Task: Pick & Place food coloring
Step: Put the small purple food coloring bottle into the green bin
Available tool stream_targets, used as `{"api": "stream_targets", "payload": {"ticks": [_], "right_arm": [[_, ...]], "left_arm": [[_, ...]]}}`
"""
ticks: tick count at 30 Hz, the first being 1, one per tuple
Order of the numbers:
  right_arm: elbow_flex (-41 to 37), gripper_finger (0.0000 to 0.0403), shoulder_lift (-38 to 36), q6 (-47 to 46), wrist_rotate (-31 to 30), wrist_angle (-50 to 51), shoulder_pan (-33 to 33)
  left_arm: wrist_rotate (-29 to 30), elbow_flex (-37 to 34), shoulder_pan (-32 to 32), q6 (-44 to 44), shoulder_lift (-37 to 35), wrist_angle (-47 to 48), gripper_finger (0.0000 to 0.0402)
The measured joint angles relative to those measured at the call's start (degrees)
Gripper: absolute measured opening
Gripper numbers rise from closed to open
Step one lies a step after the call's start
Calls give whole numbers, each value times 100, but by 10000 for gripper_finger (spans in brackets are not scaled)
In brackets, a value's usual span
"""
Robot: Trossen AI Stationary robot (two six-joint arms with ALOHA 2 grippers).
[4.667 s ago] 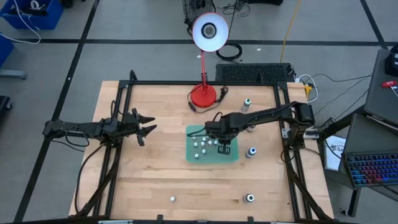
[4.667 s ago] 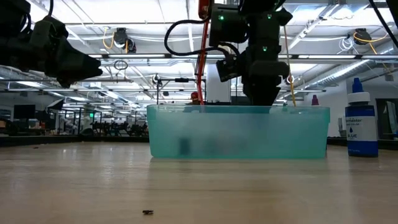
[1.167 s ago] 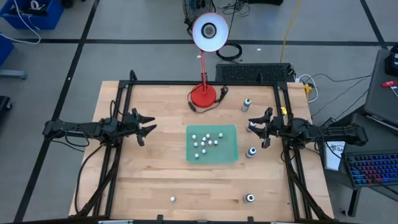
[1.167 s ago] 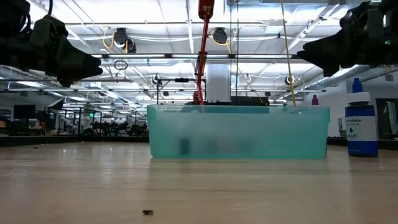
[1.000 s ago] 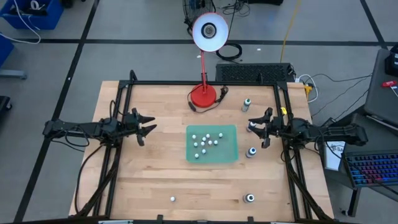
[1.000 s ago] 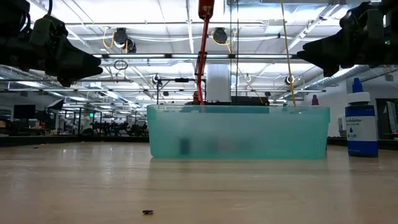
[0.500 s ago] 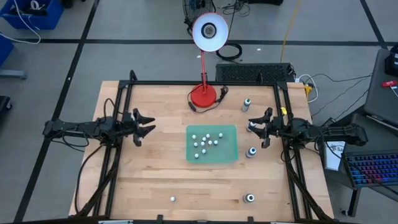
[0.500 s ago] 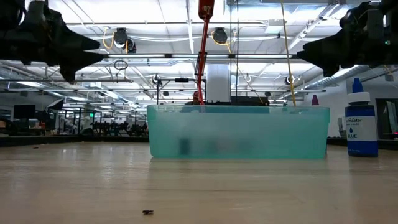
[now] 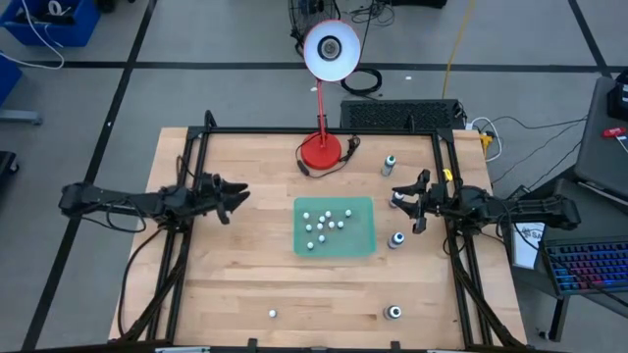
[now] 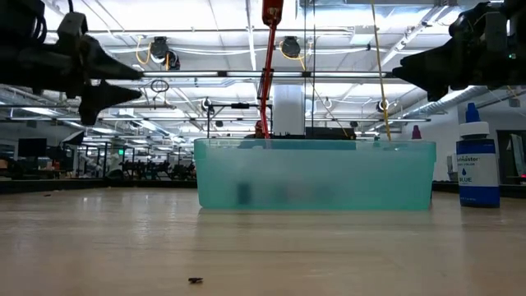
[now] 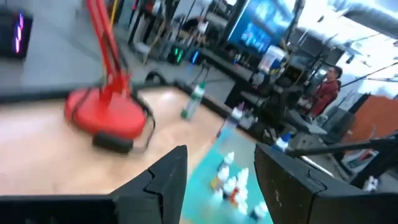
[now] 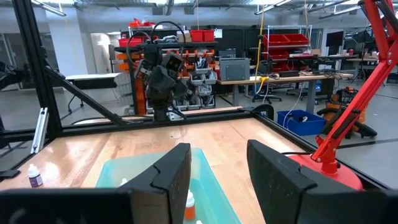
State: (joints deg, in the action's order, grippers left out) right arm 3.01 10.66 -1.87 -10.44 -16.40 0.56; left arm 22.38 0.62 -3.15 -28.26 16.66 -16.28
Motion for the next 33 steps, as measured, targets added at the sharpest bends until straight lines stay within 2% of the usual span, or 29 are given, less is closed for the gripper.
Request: {"api": "stream_targets", "payload": {"ticks": [2,5,7,10,14,22,28,33], "right_arm": [[0,148,0,0,0,-1,0],[0,150,2,0,0,-3,0],[-2,150,2,0,0,1,0],[-2,148,2,0,0,-1,0],[-2,147,4,0,0,-1,-2],[-2,148,2,-1,1,-3,-2],[-2,145,2,-1,2,-1,0],[-2,149,4,-2,2,1,-2]], "left_arm": [[-72,2,14,32,140,-347,187],[-1228,151,-110,330,422,-525,183],[-1673,490,-372,576,781,-298,176],[-1486,1223,-971,927,1563,960,164],[-1185,2463,-1862,869,3064,2390,146],[-1247,5154,-3460,643,5982,3483,110],[-1220,7276,-3941,-456,7460,5167,83],[-1210,8408,-4051,-1336,8452,6064,82]]}}
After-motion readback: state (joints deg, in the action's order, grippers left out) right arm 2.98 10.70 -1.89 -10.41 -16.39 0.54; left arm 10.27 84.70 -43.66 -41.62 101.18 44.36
